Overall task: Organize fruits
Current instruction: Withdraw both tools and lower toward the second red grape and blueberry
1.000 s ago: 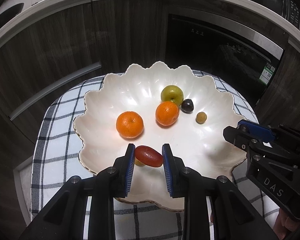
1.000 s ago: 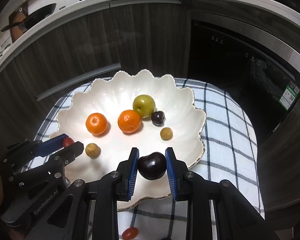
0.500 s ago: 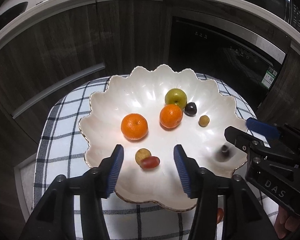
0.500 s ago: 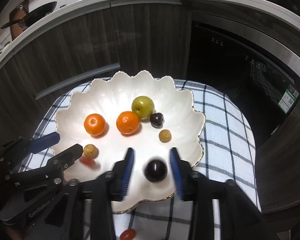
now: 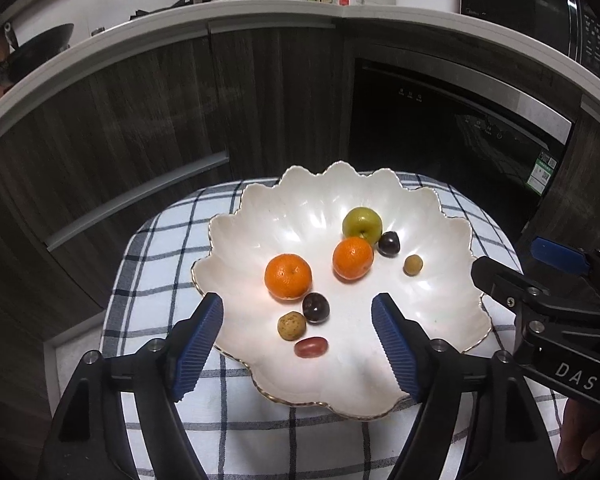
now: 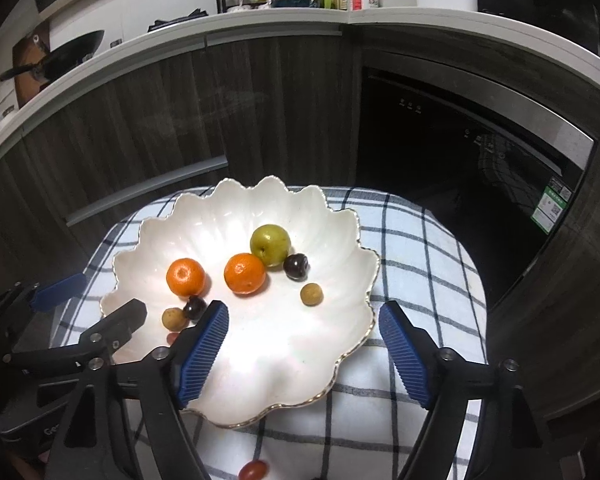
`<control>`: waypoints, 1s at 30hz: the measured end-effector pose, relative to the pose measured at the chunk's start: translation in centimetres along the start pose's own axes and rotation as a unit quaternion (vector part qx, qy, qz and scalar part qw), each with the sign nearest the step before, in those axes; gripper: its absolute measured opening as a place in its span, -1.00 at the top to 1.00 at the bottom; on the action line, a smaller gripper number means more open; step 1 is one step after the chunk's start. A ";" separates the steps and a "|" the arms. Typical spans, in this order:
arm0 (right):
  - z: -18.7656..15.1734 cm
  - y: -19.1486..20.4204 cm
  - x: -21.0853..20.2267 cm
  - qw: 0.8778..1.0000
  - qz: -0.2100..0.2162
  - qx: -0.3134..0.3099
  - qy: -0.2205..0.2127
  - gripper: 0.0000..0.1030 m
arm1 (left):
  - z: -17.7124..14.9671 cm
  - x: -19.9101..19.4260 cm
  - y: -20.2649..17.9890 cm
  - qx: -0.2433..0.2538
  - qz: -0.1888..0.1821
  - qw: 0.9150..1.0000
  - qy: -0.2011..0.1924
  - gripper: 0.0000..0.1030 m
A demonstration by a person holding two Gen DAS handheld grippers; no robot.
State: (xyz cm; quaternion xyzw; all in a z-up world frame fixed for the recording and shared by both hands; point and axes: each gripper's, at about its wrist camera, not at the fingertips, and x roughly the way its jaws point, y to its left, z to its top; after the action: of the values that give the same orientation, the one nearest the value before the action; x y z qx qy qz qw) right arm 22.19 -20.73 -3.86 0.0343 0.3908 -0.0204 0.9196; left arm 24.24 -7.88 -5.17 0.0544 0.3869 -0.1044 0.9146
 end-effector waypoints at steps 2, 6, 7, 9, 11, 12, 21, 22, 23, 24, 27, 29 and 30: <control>0.0 -0.2 -0.6 1.000 -0.005 0.002 -0.005 -0.62 | 0.0 -0.4 -0.1 0.001 -0.001 1.000 -0.003 -0.53; -0.2 -0.8 -1.8 1.000 -0.008 0.009 -0.013 -0.66 | 0.0 -1.4 -0.8 0.007 -0.001 1.000 -0.011 -0.56; -0.3 -0.9 -2.0 1.000 -0.009 0.011 -0.014 -0.66 | 0.0 -1.6 -1.0 0.008 -0.002 1.000 -0.012 -0.56; -0.5 -1.3 -2.6 1.000 -0.008 0.015 -0.016 -0.66 | -0.2 -2.1 -1.4 0.011 -0.005 1.000 -0.014 -0.56; -0.7 -1.7 -3.2 1.000 -0.010 0.018 -0.018 -0.66 | -0.3 -2.5 -1.9 0.014 -0.008 1.000 -0.016 -0.56; -0.8 -1.8 -3.4 1.000 -0.011 0.020 -0.020 -0.66 | -0.4 -2.7 -2.1 0.016 -0.009 1.000 -0.017 -0.56; -2.8 -3.3 -5.7 0.999 -0.029 0.027 -0.031 -0.66 | -1.8 -4.4 -4.2 0.033 -0.018 0.999 -0.019 -0.57; -3.1 -3.4 -5.9 0.999 -0.032 0.028 -0.033 -0.66 | -2.0 -4.5 -4.4 0.034 -0.019 0.999 -0.018 -0.56; -3.3 -3.6 -6.1 0.998 -0.035 0.027 -0.034 -0.66 | -2.2 -4.5 -4.5 0.036 -0.019 0.999 -0.018 -0.56; -3.5 -3.6 -6.3 0.998 -0.036 0.025 -0.035 -0.66 | -2.4 -4.7 -4.7 0.037 -0.020 0.999 -0.018 -0.56; -4.3 -4.0 -6.7 0.998 -0.039 0.023 -0.031 -0.66 | -3.0 -5.0 -5.2 0.041 -0.022 0.999 -0.018 -0.56; -4.7 -4.3 -6.8 0.999 -0.039 0.025 -0.027 -0.66 | -3.3 -5.1 -5.5 0.045 -0.024 0.999 -0.017 -0.56; -4.9 -4.4 -6.8 0.999 -0.039 0.026 -0.026 -0.66 | -3.5 -5.1 -5.7 0.048 -0.026 0.998 -0.017 -0.56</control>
State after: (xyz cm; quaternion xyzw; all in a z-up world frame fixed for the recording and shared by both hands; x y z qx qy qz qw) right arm 13.64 -24.63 -2.54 0.0421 0.3671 -0.0671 0.9268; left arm 16.97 -12.01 -4.03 0.0865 0.3676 -0.1469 0.9142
